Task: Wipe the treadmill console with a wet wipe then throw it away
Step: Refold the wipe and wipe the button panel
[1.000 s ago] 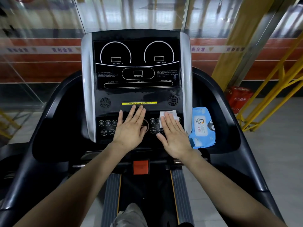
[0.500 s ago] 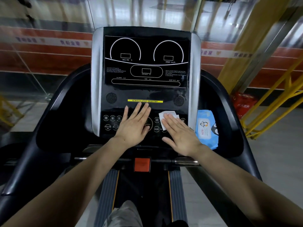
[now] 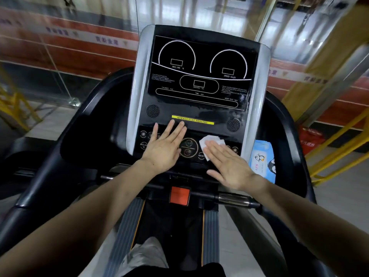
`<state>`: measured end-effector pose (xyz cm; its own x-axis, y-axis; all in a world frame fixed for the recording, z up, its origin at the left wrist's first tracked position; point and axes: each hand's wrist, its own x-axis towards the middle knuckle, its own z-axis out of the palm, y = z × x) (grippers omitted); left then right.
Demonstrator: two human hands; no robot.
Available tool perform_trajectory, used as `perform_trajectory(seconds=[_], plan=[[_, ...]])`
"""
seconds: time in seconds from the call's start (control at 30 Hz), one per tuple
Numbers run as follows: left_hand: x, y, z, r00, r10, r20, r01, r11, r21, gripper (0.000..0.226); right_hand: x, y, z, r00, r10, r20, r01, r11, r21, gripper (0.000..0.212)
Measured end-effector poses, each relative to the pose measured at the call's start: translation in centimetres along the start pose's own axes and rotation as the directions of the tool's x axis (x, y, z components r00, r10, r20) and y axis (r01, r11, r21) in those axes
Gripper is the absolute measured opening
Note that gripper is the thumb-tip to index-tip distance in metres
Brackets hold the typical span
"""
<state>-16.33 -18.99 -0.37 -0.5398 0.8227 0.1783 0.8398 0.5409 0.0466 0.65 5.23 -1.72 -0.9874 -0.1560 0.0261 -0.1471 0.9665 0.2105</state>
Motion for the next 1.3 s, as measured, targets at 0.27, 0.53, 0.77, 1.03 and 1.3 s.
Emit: perform_trajectory(seconds=[0.27,0.53,0.77,1.03,1.3], plan=[[-0.4,0.4,0.2,1.0,0.0,-0.023,0.001,1.0,0.014,0.073,0.6,1.1,-0.8,0.994,-0.09,0.055,0.092,0.995,-0.027,0.075],[-2.0,0.5,0.5,0.999,-0.037,-0.036,0.036,0.999,-0.014,0.073,-0.4,-2.4,1.8,0.97,-0.225,0.09,0.227,0.974,-0.012,0.075],[-2.6,0.1,0.5,0.996,-0.081,-0.045,0.08,0.997,-0.019,0.074,3.1,-0.4,-1.4,1.0,0.027,-0.012,-0.027,1.0,-0.008,0.077],[-2.7,-0.3,0.3,0.998,-0.069,0.007,0.069,0.998,0.002,0.076,2.5,-1.9,0.3,0.982,-0.179,0.063,0.179,0.984,-0.007,0.077],[-2.9,-0.5,0.1,0.998,-0.063,-0.004,0.063,0.998,0.015,0.074,3.2,-5.2,0.7,1.0,-0.029,0.004,0.029,0.997,0.069,0.078]])
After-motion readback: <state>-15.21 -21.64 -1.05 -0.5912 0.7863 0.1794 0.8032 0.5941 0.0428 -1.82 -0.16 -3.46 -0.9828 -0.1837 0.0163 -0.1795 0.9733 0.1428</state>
